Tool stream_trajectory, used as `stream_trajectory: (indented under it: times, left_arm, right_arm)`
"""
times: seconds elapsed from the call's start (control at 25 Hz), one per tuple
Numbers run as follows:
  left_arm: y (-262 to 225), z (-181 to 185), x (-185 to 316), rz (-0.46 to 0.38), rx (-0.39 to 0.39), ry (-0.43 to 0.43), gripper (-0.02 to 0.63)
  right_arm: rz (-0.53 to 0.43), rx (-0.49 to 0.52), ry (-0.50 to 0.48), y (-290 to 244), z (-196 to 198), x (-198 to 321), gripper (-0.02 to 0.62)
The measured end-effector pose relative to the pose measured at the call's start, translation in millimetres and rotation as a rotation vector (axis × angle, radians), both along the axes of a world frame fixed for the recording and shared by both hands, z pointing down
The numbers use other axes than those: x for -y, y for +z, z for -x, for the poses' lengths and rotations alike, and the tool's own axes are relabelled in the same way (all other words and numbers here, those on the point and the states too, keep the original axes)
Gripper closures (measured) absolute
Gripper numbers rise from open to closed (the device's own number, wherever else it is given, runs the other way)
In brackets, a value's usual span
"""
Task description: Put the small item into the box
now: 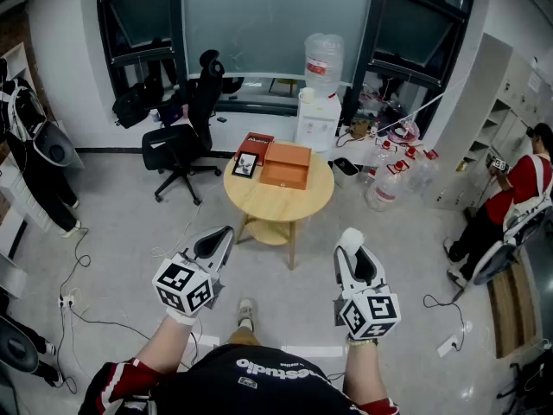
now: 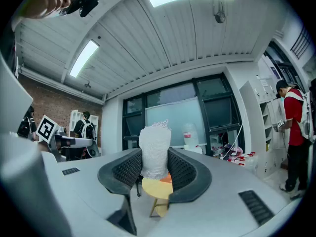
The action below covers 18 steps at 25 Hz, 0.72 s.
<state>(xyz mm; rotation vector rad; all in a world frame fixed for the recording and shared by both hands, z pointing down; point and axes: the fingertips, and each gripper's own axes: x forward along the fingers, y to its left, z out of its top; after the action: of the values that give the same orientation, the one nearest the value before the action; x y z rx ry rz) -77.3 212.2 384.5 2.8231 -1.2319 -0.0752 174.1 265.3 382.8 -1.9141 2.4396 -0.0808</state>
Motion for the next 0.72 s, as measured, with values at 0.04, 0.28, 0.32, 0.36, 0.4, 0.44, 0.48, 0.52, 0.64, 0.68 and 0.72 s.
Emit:
stream_trajectory:
  times: [0.04, 0.28, 0.32, 0.36, 0.4, 0.44, 0.48, 0.52, 0.64, 0.68, 0.72]
  left_arm:
    - [0, 0, 1, -0.004, 0.001, -0.001, 0.584]
    - [0, -4, 5, -0.009, -0.001, -0.004, 0.584]
    - [1, -6, 5, -0.008, -0.001, -0.003, 0.584]
    - [2, -7, 5, -0.007, 0.000, -0.001, 0.584]
    - [2, -8, 4, -0.007, -0.001, 0.001, 0.584]
    - [2, -9, 4, -0.007, -0.001, 0.002, 0.584]
    - [3, -10, 4, -0.006, 0.001, 0.004, 0.584]
    - [3, -10, 5, -0.005, 0.003, 0.006, 0.584]
    - [4, -12, 7, -0.002, 0.012, 0.011, 0.584]
    - [5, -13, 7, -0.001, 0.012, 0.010, 0.584]
    - [5, -13, 8, -0.001, 0.013, 0.008, 0.584]
  right_arm:
    - [0.005, -0.005, 0.006, 2, -1, 2, 0.414]
    - [0.023, -0.020, 0.023, 9, -10, 8, 0.414]
    - [0.022, -0.020, 0.023, 9, -11, 8, 0.414]
    - [0.020, -0.019, 0.023, 9, -11, 8, 0.414]
    - [0.018, -0.018, 0.023, 9, -11, 8, 0.414]
    - [0.015, -0.016, 0.023, 8, -11, 8, 0.414]
    - [0.013, -0.012, 0.022, 8, -12, 8, 0.414]
    - [0.010, -0.009, 0.020, 7, -12, 8, 0.414]
    - [0.008, -0.008, 0.015, 8, -12, 10, 0.414]
    - [0.010, -0.008, 0.013, 9, -12, 11, 0.414]
    - [0.011, -0.009, 0.011, 10, -12, 12, 0.414]
